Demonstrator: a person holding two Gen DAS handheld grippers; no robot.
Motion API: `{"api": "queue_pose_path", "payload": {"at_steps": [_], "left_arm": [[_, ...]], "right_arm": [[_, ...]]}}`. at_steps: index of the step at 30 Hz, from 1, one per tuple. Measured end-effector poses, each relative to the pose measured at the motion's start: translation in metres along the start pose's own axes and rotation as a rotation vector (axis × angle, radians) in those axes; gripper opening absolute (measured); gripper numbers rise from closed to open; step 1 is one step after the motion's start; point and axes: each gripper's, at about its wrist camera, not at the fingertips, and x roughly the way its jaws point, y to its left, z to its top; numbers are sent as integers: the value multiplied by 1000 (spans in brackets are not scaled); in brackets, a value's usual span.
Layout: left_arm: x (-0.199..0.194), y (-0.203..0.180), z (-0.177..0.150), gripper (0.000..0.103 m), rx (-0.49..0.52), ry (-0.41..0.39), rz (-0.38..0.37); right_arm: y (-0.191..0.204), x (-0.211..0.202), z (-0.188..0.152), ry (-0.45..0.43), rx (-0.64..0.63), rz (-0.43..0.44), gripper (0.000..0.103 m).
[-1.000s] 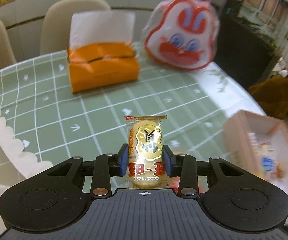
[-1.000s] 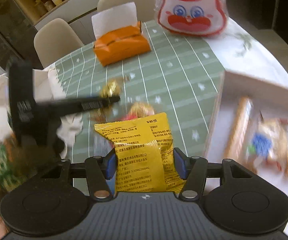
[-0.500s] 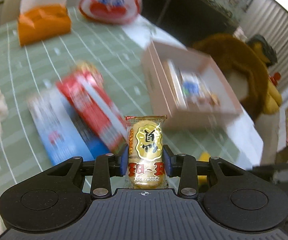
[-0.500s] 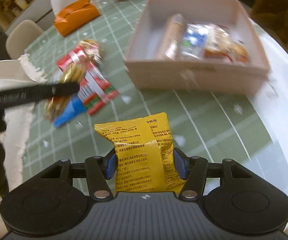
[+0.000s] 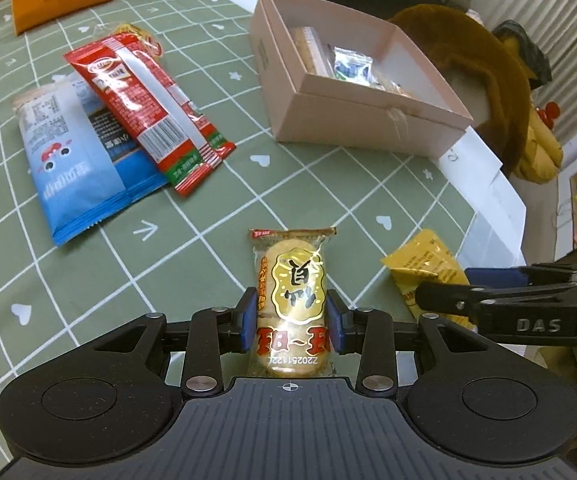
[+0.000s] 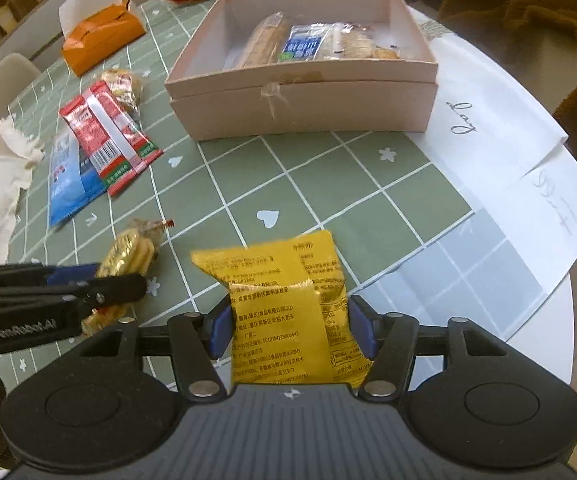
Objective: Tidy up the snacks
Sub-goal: 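Carry the gold cake and yellow chip bag toward the pink box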
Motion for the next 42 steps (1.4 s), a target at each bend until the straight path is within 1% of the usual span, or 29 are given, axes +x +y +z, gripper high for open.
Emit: {"api": "queue_pose_path", "payload": {"at_steps": [1,4,10,14,16,18,20,22,24,28,33,37,39,42], "left_arm": [[0,0,1,40,1,0,0],[0,0,1,40,-3,1,-2],[2,1,1,40,-20,-1,-4],[1,1,0,40,-24,-8,0],[1,2,-2,40,-29,-12,-1],[1,4,-3,40,-36,-15,-6],[1,5,-3,40,-39,-16,-10],[1,5,-2,40,-39,-17,-11],[1,4,-3,40,-35,-20,-11],[0,4,-4,40,-35,-23,-11],[-5,4,-11,40,-66,-25,14],[-7,4,-16,40,-73,-43,27],[-8,6,-18,40,-81,-54,23],[-9,7,-20,40,-81,-63,20]], "right_arm": [[0,-2,-1,-10,3,1,73],[-3,-6,-2,-22,4,13,77],[-7,-1,-11,9,24,27,78],[-3,3,-14,23,31,65,81],[3,4,-14,38,15,113,82],[11,5,-12,47,-12,134,82],[19,3,-10,28,-52,109,82],[26,1,-9,1,-86,64,82],[25,4,-8,-2,-86,47,82],[16,11,-8,21,-26,64,82],[12,14,-6,10,42,78,83],[16,17,-5,-6,78,66,88],[17,18,-5,-25,93,52,88],[18,18,-5,-31,130,35,88]]}}
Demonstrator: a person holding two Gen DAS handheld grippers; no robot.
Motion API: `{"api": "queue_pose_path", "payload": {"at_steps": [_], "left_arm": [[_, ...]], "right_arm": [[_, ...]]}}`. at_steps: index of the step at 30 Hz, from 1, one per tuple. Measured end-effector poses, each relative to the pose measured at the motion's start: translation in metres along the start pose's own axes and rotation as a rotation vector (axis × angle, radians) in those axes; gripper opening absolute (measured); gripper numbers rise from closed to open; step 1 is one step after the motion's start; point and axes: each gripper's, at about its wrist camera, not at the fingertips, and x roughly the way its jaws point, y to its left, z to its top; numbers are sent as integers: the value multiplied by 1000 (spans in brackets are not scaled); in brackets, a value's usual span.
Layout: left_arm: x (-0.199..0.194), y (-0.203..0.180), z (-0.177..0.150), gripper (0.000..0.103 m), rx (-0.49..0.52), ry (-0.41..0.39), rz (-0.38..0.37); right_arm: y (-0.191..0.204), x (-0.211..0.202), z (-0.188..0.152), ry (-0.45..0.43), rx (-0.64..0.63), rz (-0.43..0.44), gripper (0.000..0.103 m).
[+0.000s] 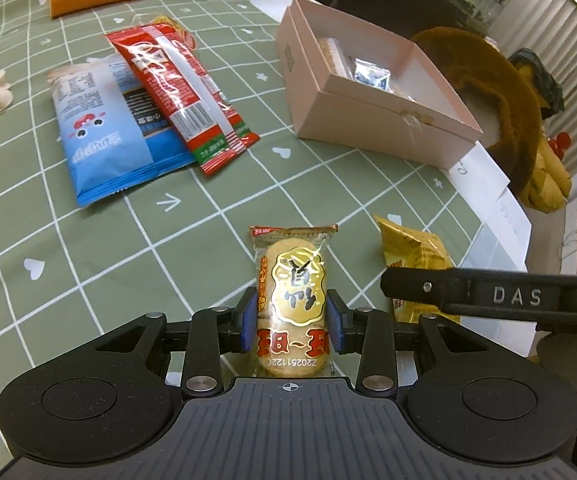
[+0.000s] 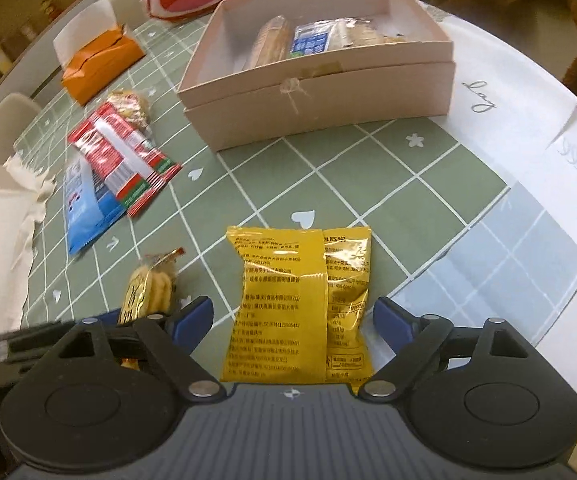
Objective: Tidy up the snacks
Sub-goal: 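Carry the gold cake and yellow chip bag toward the pink box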
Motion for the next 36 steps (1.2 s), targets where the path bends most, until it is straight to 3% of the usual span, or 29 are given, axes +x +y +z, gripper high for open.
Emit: {"api": "queue_pose_path", "payload": {"at_steps": [3,11,17,20,21,22,29,36], "left_arm": [[-1,5,-1,40,-5,-8,-17],[-10,30,-2,40,-72,9,-69],[-9,36,0,40,-79,13,-95],[-9,36,2,40,-72,21,-97],[-9,36,3,40,-71,22,-97],[-9,37,3,40,-72,22,-99],[-4,34,10,40,-92,3,-84],[4,20,19,40,-69,6,-56]], "right_arm": [[2,-1,0,3,13,-7,88],[9,-9,-6,31,30,-149,88],[20,-6,-4,24,23,-202,88],[22,-2,-5,41,32,-196,87],[23,0,-5,45,28,-196,81],[23,2,-4,52,19,-199,68],[20,7,7,32,-44,-175,66],[17,8,13,17,-124,-128,73]]}}
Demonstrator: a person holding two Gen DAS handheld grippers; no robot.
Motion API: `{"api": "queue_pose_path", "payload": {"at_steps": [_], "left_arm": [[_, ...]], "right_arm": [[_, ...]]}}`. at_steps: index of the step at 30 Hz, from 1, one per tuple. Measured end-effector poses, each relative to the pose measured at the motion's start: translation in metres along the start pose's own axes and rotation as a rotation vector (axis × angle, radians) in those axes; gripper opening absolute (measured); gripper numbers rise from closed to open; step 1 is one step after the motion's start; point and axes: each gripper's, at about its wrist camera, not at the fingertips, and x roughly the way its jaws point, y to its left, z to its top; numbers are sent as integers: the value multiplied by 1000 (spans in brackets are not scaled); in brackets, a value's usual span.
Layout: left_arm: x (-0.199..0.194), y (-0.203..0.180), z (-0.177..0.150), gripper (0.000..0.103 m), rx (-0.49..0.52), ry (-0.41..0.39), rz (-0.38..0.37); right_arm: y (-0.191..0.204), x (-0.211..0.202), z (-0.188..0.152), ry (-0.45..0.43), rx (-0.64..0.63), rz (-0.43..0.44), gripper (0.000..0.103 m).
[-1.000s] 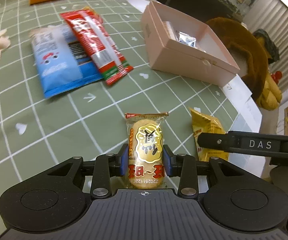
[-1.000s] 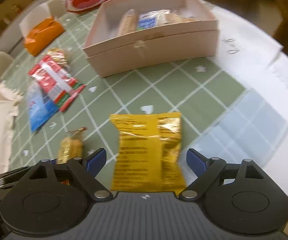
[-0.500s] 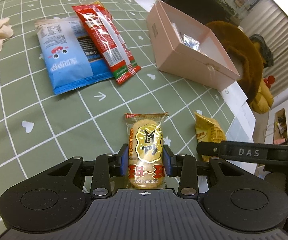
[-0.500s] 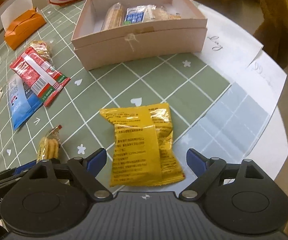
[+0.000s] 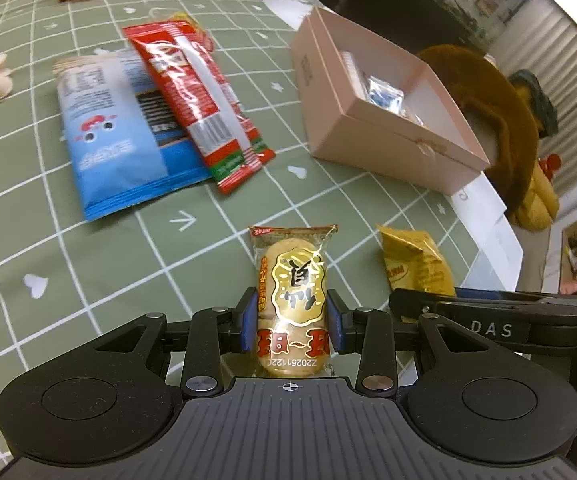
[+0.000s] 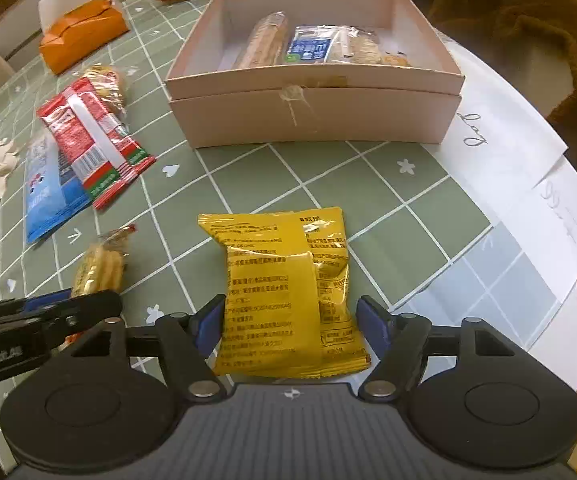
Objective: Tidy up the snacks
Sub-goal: 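Carry the gold cake and yellow chip bag toward the pink box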
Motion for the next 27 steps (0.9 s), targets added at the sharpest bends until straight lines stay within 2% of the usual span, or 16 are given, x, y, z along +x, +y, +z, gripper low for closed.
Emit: {"api": "queue_pose_path", "payload": {"at_steps": [3,11,21,27], "left_arm": [[-1,5,-1,40,-36,-6,-10],[-3,7,-4,40,-3,-1,-23],[-4,-1,-5,40,50,14,7],[-3,-2,-5,40,52,16,12]], "right_arm": [[-6,-3,4,-7,36,11,75],[-14,-16,7,-60,116,18,78],[4,9,14,-18,64,2,79],[-7,6,12,-20,78,25,77]]}}
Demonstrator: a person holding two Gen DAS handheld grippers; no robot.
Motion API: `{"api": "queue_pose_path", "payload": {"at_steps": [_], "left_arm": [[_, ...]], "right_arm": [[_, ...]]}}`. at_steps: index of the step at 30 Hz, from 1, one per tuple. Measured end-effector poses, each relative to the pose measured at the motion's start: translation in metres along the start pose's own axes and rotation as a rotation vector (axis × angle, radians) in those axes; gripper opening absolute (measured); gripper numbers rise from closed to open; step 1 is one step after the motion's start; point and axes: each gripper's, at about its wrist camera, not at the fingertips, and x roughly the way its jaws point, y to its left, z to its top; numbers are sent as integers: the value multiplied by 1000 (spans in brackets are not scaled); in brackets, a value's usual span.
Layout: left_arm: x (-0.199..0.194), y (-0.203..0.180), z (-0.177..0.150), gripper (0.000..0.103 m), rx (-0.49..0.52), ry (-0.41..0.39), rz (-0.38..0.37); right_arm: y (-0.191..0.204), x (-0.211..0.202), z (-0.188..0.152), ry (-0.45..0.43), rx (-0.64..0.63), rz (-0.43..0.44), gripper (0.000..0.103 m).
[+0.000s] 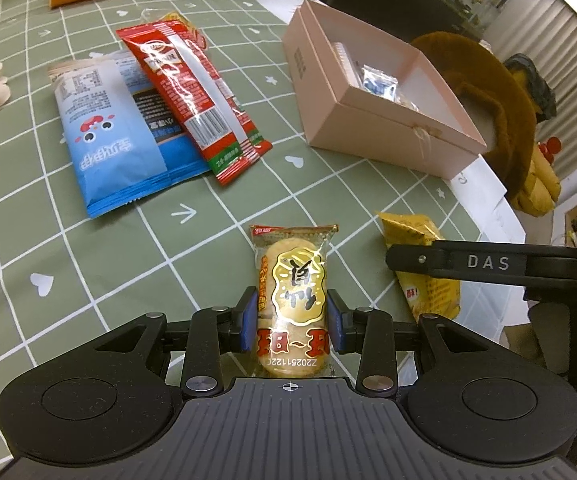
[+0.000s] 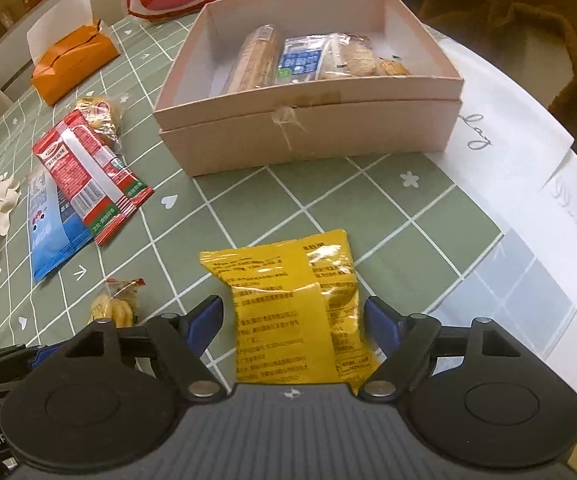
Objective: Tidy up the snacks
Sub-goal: 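Carry the gold cake and yellow chip bag toward the pink box, then lower the gold cake and chip bag into the pink box and open both tools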
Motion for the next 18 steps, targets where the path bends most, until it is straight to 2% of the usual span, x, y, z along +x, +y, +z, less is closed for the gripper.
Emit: {"api": "queue_pose_path", "payload": {"at_steps": [2,3,7,10,12,15,18], "left_arm": [[0,-1,0,40,2,-1,3],[0,0,0,40,-6,-4,-5],[0,-5,1,40,-28,-23,-50],[-9,-14,11,40,-23,-54,-76],[-24,-22,32,40,-14,-114,-107],[-45,-37,69,40,28,-217,-110],[-49,-50,104,40,53,-250,-112]], "right_arm": [[-2,-2,-1,-4,-9,-1,69],[-2,-4,-2,-4,-24,2,59],[-8,-12,-6,9,-13,61,57],[-14,-30,0,-22,7,76,56],[-18,-53,15,-73,1,94,56],[-23,-95,52,-200,-33,91,56],[-30,-119,91,-265,-41,87,56]]}}
